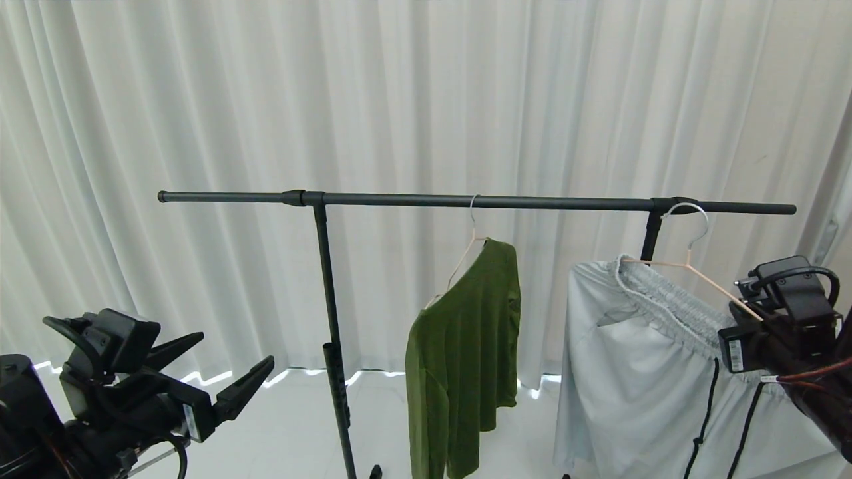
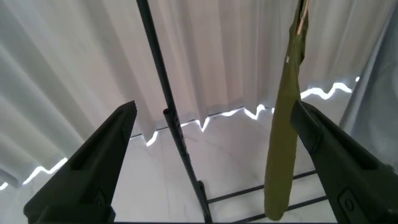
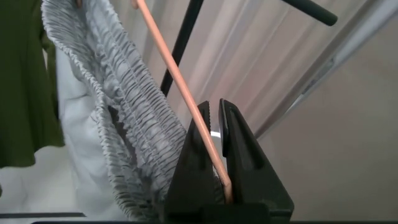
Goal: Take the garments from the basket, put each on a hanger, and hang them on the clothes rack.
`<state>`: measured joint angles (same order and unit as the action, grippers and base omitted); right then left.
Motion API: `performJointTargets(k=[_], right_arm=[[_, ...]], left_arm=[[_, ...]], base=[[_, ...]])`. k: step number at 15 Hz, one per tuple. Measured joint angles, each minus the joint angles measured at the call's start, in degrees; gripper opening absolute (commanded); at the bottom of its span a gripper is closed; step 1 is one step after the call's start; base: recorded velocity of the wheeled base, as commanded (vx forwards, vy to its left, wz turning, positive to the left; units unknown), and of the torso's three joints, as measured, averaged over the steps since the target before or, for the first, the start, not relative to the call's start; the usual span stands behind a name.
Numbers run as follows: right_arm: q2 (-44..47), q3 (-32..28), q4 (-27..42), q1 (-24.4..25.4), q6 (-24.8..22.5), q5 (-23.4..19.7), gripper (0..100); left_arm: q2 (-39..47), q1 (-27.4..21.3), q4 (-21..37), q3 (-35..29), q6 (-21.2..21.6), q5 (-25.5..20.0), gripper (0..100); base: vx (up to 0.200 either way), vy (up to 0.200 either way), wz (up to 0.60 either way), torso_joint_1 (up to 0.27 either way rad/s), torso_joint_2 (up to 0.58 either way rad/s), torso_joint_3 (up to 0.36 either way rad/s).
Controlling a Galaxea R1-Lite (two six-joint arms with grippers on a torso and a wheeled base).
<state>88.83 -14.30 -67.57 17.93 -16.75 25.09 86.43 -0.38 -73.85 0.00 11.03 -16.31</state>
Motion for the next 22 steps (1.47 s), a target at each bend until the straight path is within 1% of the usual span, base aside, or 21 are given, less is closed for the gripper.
performJointTargets(k=[3,10,16,22], right_arm=[[0.7,-1.5,-0.1,-0.1,-0.2,0.0,0],[1.6,-1.8,0.0,-0.2,-0.1,-0.2,0],[2.4,-2.1,0.0,-1.2,0.0,-0.4,0],[6.7,-6.8,0.0,-3.7,0.0,-0.3,0]], left_arm=[[-0.4,0.0,-0.1,0.0,-0.6,0.1,100],[-0.7,-0.1,0.0,0.0,-0.4,0.1,100],[-1.5,0.0,0.0,0.0,-0.4,0.2,100],[-3.7,0.0,0.2,0.0,-0.6,0.3,100]], base=[[0.2,0.0,0.0,-0.006,-0.01,0.006],[0.2,0.0,0.0,0.006,0.0,0.0],[0.0,0.0,0.0,0.0,0.0,0.0],[0.0,0.0,0.0,0.0,0.0,0.0]])
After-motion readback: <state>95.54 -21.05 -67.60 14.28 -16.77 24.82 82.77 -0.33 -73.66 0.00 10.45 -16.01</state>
